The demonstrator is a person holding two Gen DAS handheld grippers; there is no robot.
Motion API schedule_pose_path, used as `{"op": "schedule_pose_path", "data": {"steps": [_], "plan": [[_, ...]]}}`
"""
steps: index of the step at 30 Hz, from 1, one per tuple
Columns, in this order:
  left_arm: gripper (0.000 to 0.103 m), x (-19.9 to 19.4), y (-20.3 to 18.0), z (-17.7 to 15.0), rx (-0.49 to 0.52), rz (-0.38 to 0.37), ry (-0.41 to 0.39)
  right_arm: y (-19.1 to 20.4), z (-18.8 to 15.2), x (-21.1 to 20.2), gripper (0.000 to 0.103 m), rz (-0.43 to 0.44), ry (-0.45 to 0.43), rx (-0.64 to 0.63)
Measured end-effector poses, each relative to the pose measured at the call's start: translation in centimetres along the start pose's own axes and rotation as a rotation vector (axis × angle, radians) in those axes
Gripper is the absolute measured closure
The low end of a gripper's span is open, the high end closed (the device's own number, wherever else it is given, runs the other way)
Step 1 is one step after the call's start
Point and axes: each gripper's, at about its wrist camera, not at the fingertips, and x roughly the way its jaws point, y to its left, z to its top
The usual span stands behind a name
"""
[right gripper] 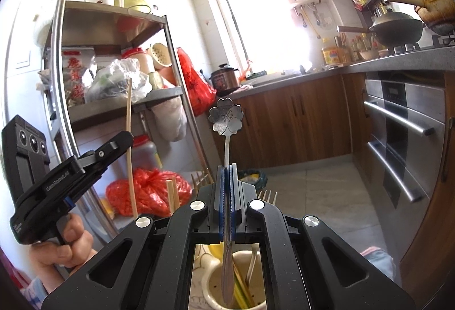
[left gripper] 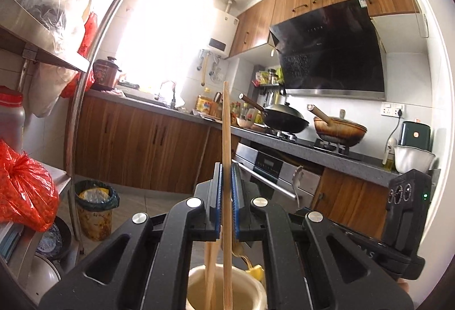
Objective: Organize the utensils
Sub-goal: 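Lower the chopstick into the tall pot with the left tool while the right tool inserts the silver spoon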
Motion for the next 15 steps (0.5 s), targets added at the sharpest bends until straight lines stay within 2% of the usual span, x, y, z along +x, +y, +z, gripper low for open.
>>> {"op": "schedule_pose_path", "data": {"steps": [4, 8, 15], "plan": [[0.097, 0.5, 0.3, -1.2, 0.001, 0.014, -0.009, -0.2, -0.2, 0.4, 0.099, -0.026, -0.020, 0.002], [0.097, 1.3, 0.0, -2.7, 0.018, 0.027, 0.032, 0.1, -1.2, 0.9, 0.099, -0.065, -0.010, -0.036], [0.097, 0.5, -0.3, -4.3, 0.032, 0.046, 0.098, 0.9, -3.6, 0.7, 0.099, -0.087, 0.050, -0.094]]}}
